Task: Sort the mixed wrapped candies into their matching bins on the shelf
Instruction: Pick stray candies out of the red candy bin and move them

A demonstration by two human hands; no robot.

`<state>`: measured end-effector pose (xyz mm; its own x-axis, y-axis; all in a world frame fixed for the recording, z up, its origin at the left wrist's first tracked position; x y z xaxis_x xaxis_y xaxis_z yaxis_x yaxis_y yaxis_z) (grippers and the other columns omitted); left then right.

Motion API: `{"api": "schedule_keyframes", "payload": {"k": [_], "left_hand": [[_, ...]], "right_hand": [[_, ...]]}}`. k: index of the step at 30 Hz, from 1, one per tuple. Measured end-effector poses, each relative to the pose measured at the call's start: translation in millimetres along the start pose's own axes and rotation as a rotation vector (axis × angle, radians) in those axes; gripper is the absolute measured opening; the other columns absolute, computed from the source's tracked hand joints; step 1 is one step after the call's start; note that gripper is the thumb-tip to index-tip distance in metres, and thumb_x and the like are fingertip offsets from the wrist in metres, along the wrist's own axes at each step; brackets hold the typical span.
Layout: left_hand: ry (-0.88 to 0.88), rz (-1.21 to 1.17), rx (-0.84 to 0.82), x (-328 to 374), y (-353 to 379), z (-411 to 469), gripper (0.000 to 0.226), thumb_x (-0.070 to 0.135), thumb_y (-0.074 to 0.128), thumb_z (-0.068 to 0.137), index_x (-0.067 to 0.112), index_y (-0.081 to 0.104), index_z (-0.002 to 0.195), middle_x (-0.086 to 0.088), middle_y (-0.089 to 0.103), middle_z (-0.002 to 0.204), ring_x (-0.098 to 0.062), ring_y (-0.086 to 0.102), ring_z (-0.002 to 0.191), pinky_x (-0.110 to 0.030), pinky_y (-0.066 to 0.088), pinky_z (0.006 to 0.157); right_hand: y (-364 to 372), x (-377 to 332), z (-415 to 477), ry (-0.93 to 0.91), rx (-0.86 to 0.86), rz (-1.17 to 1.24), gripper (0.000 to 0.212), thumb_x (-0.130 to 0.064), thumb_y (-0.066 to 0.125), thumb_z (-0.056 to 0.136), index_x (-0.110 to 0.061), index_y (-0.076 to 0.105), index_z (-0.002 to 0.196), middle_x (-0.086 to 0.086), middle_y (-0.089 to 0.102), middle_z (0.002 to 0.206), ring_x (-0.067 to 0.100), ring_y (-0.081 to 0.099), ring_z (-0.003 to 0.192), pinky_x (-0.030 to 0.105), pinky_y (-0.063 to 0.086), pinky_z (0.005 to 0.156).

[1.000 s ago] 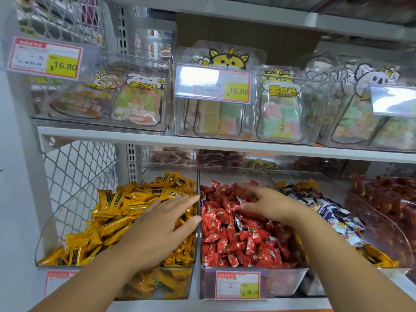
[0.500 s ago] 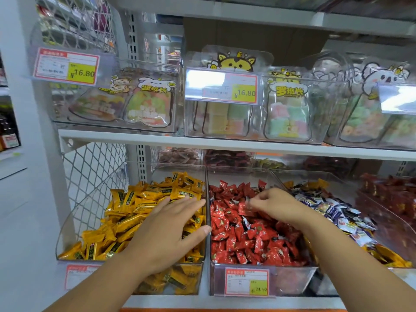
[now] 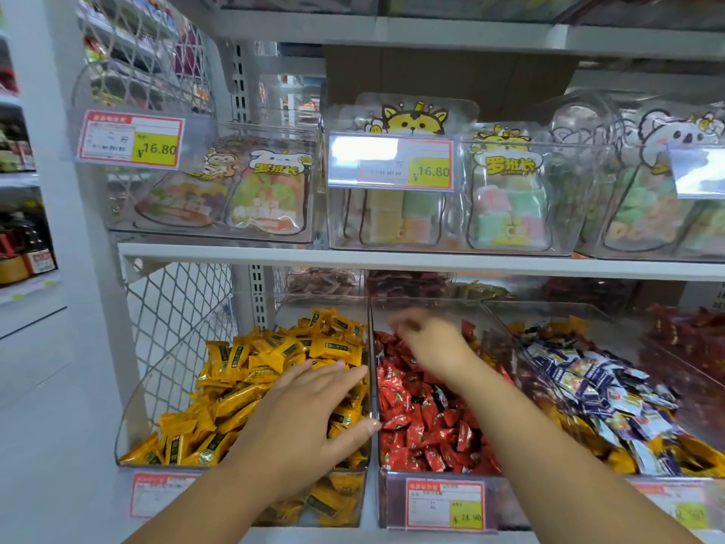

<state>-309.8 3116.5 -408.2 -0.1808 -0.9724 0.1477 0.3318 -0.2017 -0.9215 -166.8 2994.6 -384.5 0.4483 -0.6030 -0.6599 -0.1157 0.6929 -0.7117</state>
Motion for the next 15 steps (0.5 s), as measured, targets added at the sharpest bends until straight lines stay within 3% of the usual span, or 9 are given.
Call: {"api": "schedule_keyframes", "payload": {"k": [2,4,6,9,12,15], "left_hand": [[0.02,0.003,0.022,0.3,0.4,-0.4,0.071,0.078,0.016,0.082,0.05,0.011,0.147,0.03,0.018,0.151,0.017,0.002,0.133,-0.01,-0.009,0.105],[0.021,-0.002,0.018,-2.2,3.3,-0.4,0.069,0.079,0.013,0.081,0.054,0.006,0.146,0.029,0.021,0.152,0.016,0.004,0.133,-0.014,-0.002,0.108],[0.04,-0.002,0.012,-1.7,5.1,-0.1,0.066,0.079,0.008,0.08,0.059,0.001,0.142,0.033,0.018,0.151,0.016,0.004,0.135,-0.017,0.001,0.111],[0.046,-0.006,0.011,-1.8,6.5,0.1,0.063,0.08,0.007,0.081,0.062,-0.001,0.141,0.035,0.012,0.151,0.011,0.004,0.141,-0.021,0.002,0.114],[0.045,-0.021,0.016,-3.3,7.3,-0.2,0.06,0.079,0.012,0.083,0.063,0.0,0.14,0.034,0.01,0.152,0.012,0.003,0.14,-0.021,0.001,0.114],[0.045,-0.036,0.004,-3.0,8.4,0.1,0.061,0.08,0.014,0.083,0.063,0.0,0.14,0.033,0.01,0.153,0.011,0.003,0.141,-0.022,0.002,0.114]], "right_hand": [[31.9,22.4,1.2,0.017,-0.175,-0.203,0.039,-0.022,0.047,0.1,-0.021,0.048,0.138,0.004,0.054,0.137,0.018,0.055,0.116,0.022,0.045,0.093],[52.2,32.4,3.6,0.017,-0.251,-0.337,0.048,-0.026,0.049,0.098,-0.022,0.04,0.145,0.007,0.047,0.144,0.027,0.033,0.138,0.037,0.032,0.112],[53.4,32.3,7.6,0.018,-0.209,-0.34,0.05,-0.026,0.054,0.095,-0.023,0.043,0.143,0.006,0.052,0.14,0.029,0.032,0.138,0.04,0.032,0.111],[48.1,31.9,7.9,-0.002,-0.131,-0.213,0.044,-0.027,0.066,0.086,-0.027,0.056,0.128,-0.001,0.063,0.12,0.024,0.046,0.124,0.04,0.041,0.102],[49.5,32.0,2.7,-0.038,-0.125,-0.136,0.04,-0.03,0.07,0.084,-0.027,0.059,0.122,-0.003,0.064,0.12,0.021,0.049,0.123,0.041,0.042,0.103],[44.7,29.3,-0.6,-0.072,-0.093,-0.056,0.036,-0.024,0.071,0.084,-0.021,0.063,0.119,-0.003,0.063,0.12,0.013,0.056,0.114,0.028,0.043,0.099]]}}
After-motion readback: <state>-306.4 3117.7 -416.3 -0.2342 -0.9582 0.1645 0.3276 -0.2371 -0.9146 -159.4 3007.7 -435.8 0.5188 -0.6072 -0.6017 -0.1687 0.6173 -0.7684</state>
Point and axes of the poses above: each hand's wrist, its own z-axis towards the middle knuckle, its own y-axis out of the palm, x = y × z, the point moved 7 cm from there along z, towards the middle knuckle
